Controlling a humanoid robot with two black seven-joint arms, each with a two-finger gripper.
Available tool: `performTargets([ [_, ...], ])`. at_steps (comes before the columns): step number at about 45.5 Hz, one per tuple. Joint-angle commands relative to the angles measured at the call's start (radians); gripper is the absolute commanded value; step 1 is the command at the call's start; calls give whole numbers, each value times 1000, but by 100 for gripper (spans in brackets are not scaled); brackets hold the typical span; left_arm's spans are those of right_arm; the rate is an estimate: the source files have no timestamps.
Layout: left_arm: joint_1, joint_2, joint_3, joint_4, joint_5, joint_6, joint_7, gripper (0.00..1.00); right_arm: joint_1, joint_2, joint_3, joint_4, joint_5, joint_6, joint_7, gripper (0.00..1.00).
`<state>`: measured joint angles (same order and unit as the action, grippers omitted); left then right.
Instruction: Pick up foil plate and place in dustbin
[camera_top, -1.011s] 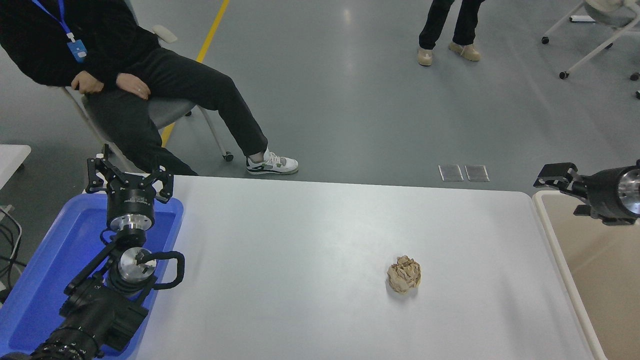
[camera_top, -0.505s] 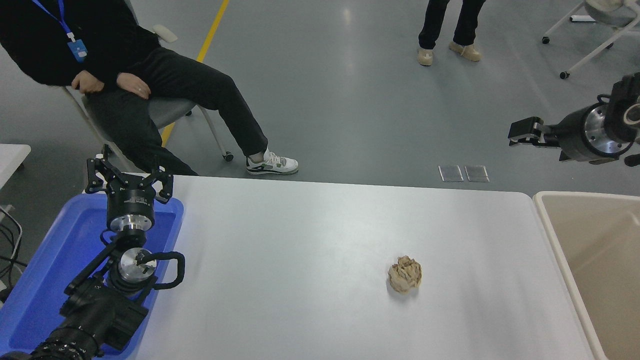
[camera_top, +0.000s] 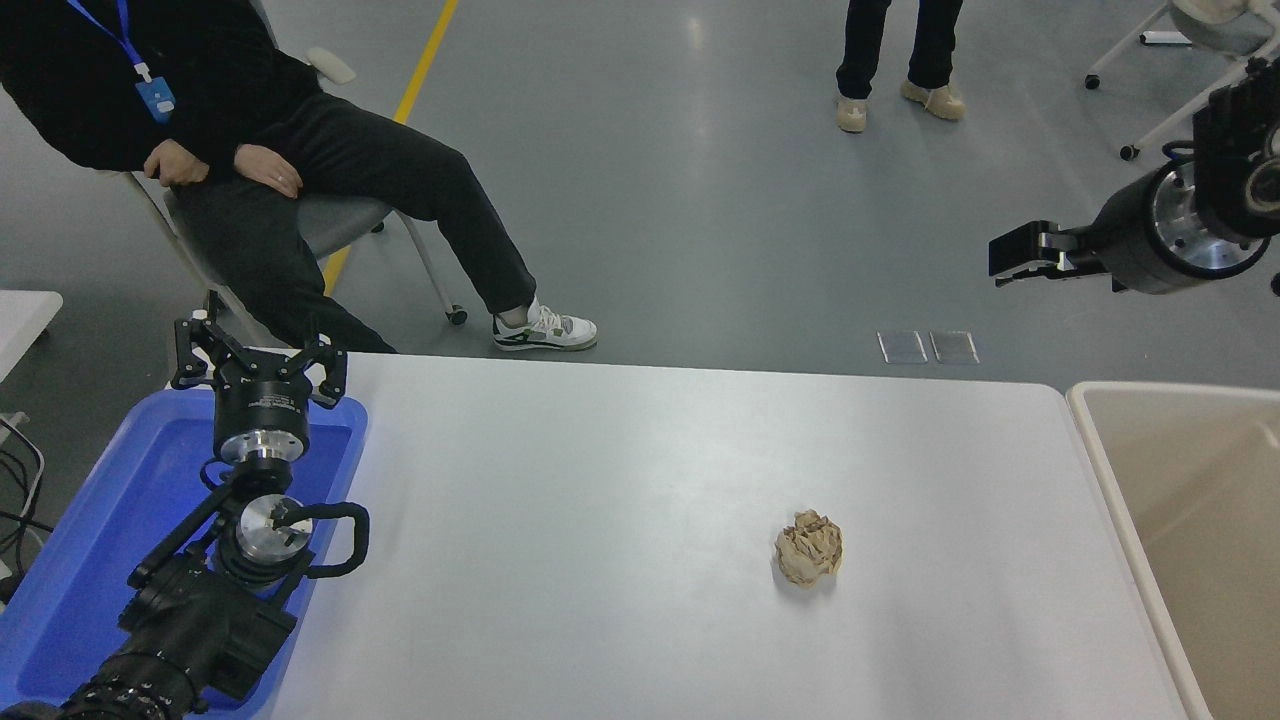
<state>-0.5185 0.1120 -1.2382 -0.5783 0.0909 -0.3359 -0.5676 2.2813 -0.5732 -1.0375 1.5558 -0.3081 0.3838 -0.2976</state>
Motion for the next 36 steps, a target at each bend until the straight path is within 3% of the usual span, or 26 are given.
performTargets([
  [1,0,0,0,0,0,0,0,99,113,119,-27,92,148,58,0,100],
  [16,0,0,0,0,0,0,0,99,142,354,-16,98,349,102,0,100],
  [26,0,0,-1,0,0,0,0,99,153,325,-48,98,351,211,-3,100],
  [36,0,0,-1,0,0,0,0,99,158,292,-130,106,363,227,-1,100],
])
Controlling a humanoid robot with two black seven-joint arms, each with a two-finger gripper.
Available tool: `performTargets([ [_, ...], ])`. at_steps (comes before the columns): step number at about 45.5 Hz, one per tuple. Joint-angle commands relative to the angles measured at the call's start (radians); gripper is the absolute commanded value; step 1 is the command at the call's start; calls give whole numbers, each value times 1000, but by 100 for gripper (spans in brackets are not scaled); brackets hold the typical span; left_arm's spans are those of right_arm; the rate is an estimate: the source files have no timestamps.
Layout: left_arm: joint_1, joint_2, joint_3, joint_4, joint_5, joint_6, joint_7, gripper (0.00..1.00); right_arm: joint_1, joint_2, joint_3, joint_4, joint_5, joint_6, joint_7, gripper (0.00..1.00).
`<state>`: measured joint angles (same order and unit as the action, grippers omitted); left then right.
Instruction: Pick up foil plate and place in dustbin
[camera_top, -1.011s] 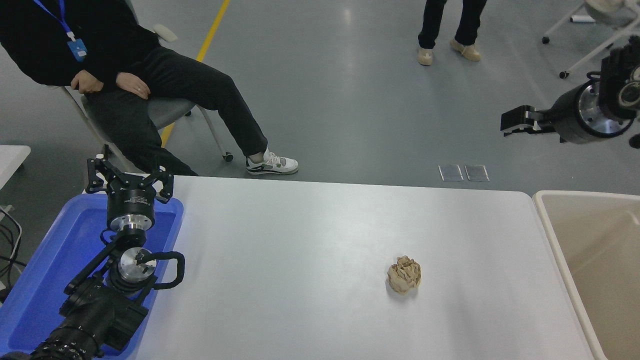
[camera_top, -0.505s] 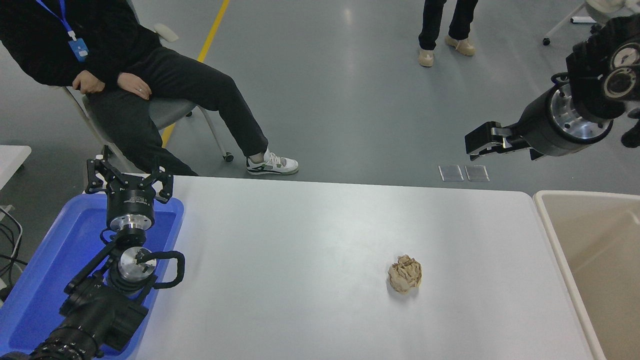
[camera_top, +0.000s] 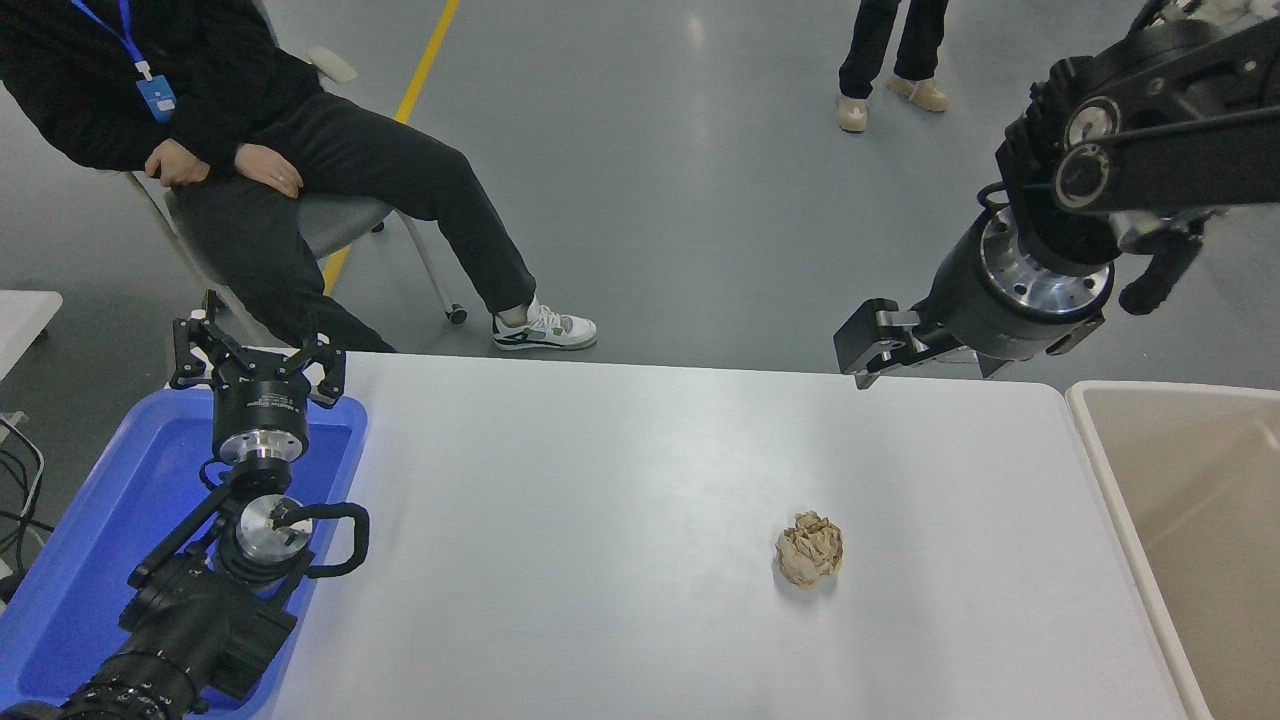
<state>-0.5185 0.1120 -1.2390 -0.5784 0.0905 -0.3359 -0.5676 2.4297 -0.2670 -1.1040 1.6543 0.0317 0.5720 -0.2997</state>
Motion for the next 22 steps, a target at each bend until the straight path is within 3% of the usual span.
performTargets([
  [1,0,0,1,0,0,0,0,99,9,-15,-71,9,24,39,1,100],
  [22,0,0,0,0,0,0,0,99,55,-52,-94,47,24,77,1,100],
])
